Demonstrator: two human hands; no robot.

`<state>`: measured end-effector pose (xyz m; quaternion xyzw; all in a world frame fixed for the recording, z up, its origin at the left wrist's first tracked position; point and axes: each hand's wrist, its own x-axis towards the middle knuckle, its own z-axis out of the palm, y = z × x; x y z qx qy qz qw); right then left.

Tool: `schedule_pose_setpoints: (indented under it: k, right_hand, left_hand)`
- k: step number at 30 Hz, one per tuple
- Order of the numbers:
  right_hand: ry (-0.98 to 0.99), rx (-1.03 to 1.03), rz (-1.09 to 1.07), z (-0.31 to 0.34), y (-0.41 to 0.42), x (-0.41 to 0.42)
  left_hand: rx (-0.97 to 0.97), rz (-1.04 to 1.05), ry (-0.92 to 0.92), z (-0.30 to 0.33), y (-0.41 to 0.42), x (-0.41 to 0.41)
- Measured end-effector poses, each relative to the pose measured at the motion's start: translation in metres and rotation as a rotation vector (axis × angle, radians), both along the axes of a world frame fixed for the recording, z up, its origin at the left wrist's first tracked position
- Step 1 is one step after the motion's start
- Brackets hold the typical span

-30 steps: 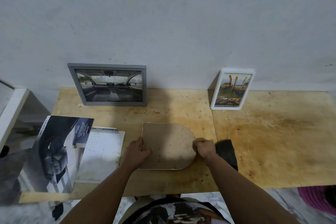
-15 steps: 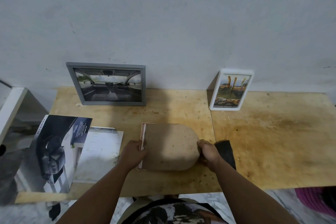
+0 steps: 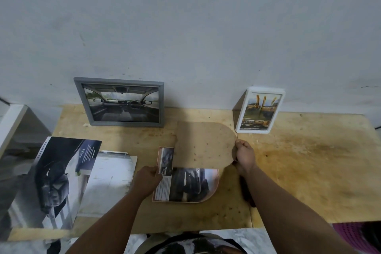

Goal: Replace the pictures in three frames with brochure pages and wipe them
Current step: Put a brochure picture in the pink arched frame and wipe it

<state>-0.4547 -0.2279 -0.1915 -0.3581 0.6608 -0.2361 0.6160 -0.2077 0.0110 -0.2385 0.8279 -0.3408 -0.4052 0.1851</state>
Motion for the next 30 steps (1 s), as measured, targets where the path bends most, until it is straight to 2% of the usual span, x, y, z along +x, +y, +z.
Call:
schedule_pose_setpoints:
  k: [9,13,16,20,24,30]
  right_hand:
    - [-0.032,0.029,-0.077,0.005,-0.063,0.057]
    - [0.163,-0.091,0.029,0.003,-0.066,0.069]
    - [0.455,-0.349,0.245,0.001,-0.040,0.064]
    - [0.545,-0.484,0.653,-0.011,0.016,0.042]
    - [0.679,-0.432,0.903,-0.030,0.060,0.018]
    - [0.768,-0.376,0.985,-0.046,0.074,0.004]
  left_hand:
    - [0.004,0.022,0.068,0.001,0.001,0.002]
    - [0.022,0.021,0.083,0.002,0.000,0.004]
    - [0.027,0.049,0.101,-0.001,0.001,0.006]
    - [0.010,0.019,0.093,-0.001,0.002,0.008]
    - [0.026,0.001,0.073,0.000,0.001,0.007]
    - [0.037,0.014,0.098,-0.001,0.004,-0.001]
